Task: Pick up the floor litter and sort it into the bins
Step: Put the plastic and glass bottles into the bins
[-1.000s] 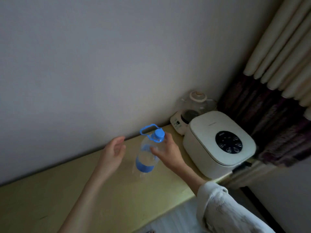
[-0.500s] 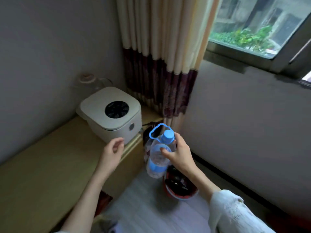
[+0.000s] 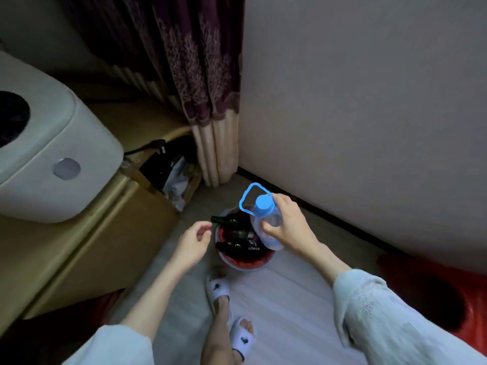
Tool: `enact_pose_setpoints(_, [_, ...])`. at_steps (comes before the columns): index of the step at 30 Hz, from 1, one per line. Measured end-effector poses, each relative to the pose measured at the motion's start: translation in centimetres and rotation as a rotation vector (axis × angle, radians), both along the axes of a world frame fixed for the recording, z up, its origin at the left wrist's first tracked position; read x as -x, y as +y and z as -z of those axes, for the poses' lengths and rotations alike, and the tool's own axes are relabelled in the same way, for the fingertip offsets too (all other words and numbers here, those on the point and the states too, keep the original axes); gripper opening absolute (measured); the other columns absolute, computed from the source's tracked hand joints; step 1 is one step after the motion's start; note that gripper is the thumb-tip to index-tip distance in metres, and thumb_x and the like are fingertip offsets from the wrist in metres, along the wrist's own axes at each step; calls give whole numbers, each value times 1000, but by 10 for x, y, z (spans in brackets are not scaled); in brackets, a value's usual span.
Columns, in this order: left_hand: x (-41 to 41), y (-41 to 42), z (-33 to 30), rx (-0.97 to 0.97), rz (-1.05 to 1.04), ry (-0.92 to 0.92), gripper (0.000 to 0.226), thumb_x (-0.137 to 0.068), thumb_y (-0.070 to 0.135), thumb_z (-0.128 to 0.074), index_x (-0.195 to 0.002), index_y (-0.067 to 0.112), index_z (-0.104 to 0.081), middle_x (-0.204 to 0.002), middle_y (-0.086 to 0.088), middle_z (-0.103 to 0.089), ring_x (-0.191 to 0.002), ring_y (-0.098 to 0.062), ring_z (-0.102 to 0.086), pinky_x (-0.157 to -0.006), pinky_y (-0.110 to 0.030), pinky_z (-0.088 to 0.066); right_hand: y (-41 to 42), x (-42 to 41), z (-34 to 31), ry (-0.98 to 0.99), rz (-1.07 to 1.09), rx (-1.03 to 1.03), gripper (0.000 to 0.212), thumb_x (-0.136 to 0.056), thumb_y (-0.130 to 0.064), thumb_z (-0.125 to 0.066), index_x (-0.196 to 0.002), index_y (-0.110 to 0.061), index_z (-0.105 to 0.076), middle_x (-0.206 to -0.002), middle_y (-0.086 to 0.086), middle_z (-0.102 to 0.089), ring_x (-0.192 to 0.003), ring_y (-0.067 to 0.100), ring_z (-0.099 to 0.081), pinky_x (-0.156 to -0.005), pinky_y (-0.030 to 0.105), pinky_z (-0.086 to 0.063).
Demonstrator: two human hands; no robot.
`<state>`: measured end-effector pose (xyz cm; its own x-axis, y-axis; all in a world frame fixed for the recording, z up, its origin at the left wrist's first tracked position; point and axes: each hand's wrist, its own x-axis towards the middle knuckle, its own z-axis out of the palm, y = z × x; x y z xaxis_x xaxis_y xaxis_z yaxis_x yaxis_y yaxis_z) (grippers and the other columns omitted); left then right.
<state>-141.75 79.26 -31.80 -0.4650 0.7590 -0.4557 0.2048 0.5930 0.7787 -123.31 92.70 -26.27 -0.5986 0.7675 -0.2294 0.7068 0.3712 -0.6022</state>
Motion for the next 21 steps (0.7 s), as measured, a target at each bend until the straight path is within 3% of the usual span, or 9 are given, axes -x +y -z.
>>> enact_pose_setpoints(3, [-5, 12, 71, 110, 22, -61, 27, -91, -3, -47, -117, -7, -55, -105, -15, -60, -94, -17, -53, -70, -3, -39, 20, 8, 73, -103, -57, 59, 62, -77, -22, -67, -133, -7, -45, -136, 8, -45, -123, 27, -42, -99, 16, -23])
enact_pose_setpoints(5, [5, 31, 124, 146, -7, -94, 28, -92, -5, -44, -118, -10, -52, -106, -17, -58, -96, -17, -52, -67, 1, -38, 41, 25, 124, -129, -94, 64, 65, -78, -23, -66, -137, -8, -41, -139, 8, -42, -123, 27, -40, -102, 22, -27])
enact_pose_setpoints(9, [19, 40, 208, 251, -71, -193, 35, -95, 2, -42, -130, -2, -46, -126, -21, -56, -112, -26, -55, -85, -18, -37, 55, 54, 217, -209, -237, 57, 70, -76, -42, -56, -137, -9, -41, -136, 12, -44, -120, 34, -41, -104, 36, -32])
enact_pose_setpoints(12, [23, 47, 259, 299, -287, -452, 38, -98, 13, -42, -136, 9, -42, -135, -12, -50, -113, -21, -50, -87, -31, -41, 56, 63, 280, -233, -322, 77, 68, -78, -42, -60, -138, -14, -41, -134, 10, -45, -120, 35, -41, -101, 43, -38])
enact_pose_setpoints(14, [24, 49, 282, 322, -441, -622, 41, -99, 26, -38, -138, 15, -39, -142, -3, -43, -119, -17, -44, -95, -36, -35, 57, 65, 308, -182, -337, 64, 70, -79, -44, -63, -139, -17, -40, -135, 10, -46, -122, 34, -40, -101, 44, -39])
enact_pose_setpoints(17, [22, 45, 319, 358, -517, -737, 49, -98, 42, -26, -142, 19, -33, -146, 3, -36, -132, -17, -35, -106, -40, -27, 49, 67, 345, -119, -368, 60, 76, -77, -56, -59, -141, -20, -40, -137, 13, -46, -124, 35, -43, -104, 48, -38])
enact_pose_setpoints(19, [16, 43, 339, 378, -548, -801, 52, -98, 46, -20, -140, 21, -37, -138, 3, -45, -120, -16, -46, -97, -36, -36, 39, 66, 365, -130, -386, 102, 83, -73, -68, -46, -145, -28, -30, -146, 10, -38, -133, 34, -35, -110, 55, -28])
enact_pose_setpoints(21, [10, 41, 352, 389, -576, -867, 55, -98, 49, -19, -136, 18, -43, -126, -1, -56, -92, -12, -55, -74, -30, -42, 29, 58, 375, -134, -397, 140, 85, -73, -69, -42, -147, -34, -19, -153, 8, -26, -141, 30, -22, -111, 58, -15])
